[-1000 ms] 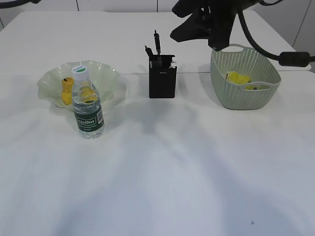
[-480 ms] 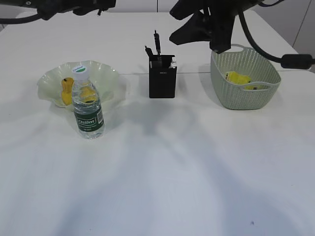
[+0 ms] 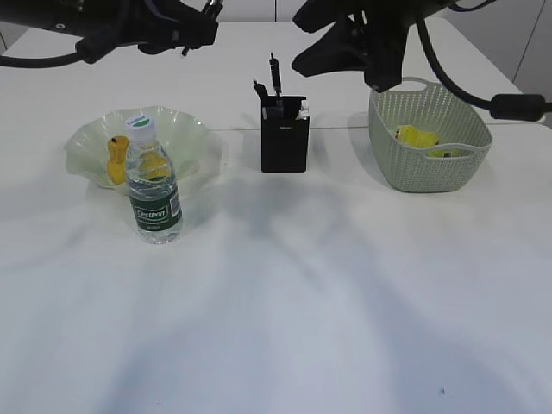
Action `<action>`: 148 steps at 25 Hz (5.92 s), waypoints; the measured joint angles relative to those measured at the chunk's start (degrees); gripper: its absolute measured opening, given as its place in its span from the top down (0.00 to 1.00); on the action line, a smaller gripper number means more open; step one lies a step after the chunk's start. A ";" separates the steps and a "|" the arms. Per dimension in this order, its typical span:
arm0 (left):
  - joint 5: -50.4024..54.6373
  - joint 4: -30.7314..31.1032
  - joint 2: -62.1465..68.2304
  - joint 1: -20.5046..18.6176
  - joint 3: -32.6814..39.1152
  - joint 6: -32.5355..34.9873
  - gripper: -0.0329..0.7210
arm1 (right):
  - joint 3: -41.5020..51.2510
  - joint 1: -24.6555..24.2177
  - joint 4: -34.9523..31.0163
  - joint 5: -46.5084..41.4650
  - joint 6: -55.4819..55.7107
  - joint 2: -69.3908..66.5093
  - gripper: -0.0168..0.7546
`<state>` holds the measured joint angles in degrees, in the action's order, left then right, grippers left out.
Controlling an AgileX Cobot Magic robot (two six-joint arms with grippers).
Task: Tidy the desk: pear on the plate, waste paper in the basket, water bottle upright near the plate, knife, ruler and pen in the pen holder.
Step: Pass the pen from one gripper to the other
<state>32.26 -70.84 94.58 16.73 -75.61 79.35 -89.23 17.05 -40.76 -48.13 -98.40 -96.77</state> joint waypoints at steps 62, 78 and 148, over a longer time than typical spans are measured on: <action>14.90 19.76 4.21 3.53 -1.18 -13.93 0.83 | 2.08 10.00 11.49 5.19 -24.58 -2.89 0.48; 16.25 19.76 4.21 3.89 -1.18 -14.06 0.83 | 2.08 10.80 11.49 6.78 -24.11 -5.35 0.48; 15.83 20.60 4.21 4.30 -1.40 -14.06 0.83 | 2.21 10.80 11.51 8.92 -24.32 -6.41 0.88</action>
<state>48.09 -50.24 98.79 21.03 -77.00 65.29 -87.02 27.85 -29.26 -39.21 -122.71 -103.18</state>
